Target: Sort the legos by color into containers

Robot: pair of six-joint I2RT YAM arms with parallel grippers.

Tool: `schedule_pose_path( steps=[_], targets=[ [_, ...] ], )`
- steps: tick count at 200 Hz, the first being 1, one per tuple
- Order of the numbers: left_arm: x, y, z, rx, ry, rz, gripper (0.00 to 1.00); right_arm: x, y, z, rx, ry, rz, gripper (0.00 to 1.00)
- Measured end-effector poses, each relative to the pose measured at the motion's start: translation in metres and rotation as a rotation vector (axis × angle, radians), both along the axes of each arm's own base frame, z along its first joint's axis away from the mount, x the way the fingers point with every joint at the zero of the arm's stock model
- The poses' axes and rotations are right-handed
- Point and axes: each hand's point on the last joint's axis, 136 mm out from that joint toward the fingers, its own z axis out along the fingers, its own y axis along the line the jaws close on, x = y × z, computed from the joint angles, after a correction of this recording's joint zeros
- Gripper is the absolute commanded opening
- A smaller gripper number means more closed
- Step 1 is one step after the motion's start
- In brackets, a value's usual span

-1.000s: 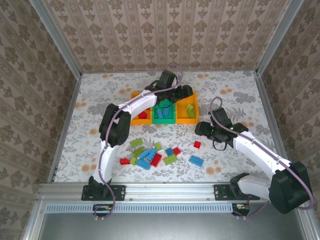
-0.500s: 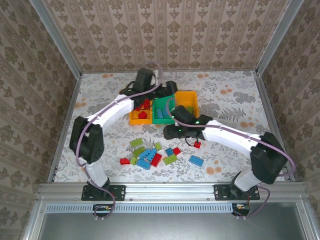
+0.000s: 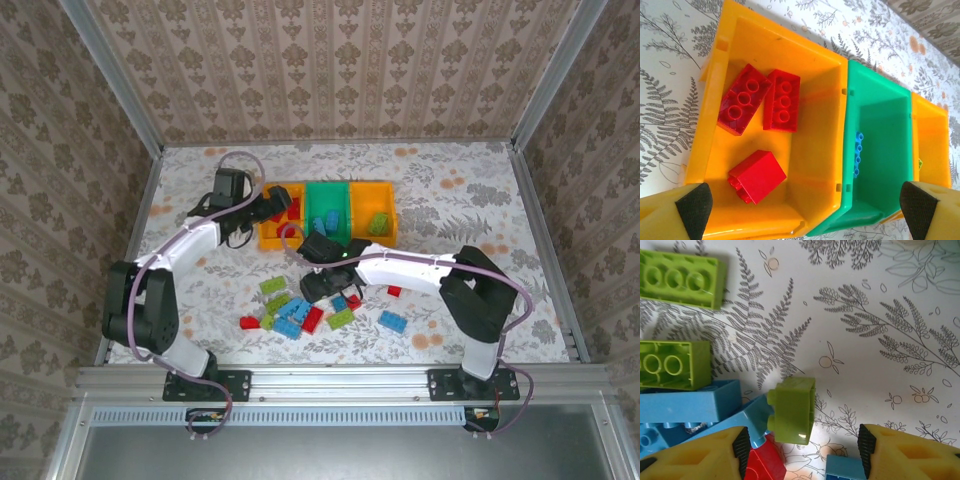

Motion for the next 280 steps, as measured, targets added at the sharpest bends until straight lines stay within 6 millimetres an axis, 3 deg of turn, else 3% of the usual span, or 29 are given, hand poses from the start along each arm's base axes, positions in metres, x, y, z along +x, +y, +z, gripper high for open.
schedule_pose_path(
  steps=[71, 92, 156, 231, 280],
  targets=[
    [-0.010, 0.014, -0.016, 0.015, 0.034, 0.029, 1.00, 0.003, 0.004, -0.015, -0.036, 0.029, -0.002, 0.56],
    [-0.010, 0.018, -0.014, 0.016, 0.028, 0.038, 1.00, 0.003, 0.004, -0.015, -0.034, 0.032, -0.004, 0.48],
    [-0.014, 0.024, -0.014, 0.020, 0.025, 0.053, 1.00, 0.012, -0.009, -0.017, -0.046, 0.047, -0.067, 0.38],
    [-0.019, 0.028, -0.023, 0.028, 0.045, 0.062, 1.00, 0.015, -0.013, -0.018, -0.036, 0.047, -0.106, 0.48],
    [-0.024, 0.031, -0.026, 0.034, 0.047, 0.068, 1.00, 0.011, -0.011, -0.019, -0.038, 0.048, -0.096, 0.49]
  ],
)
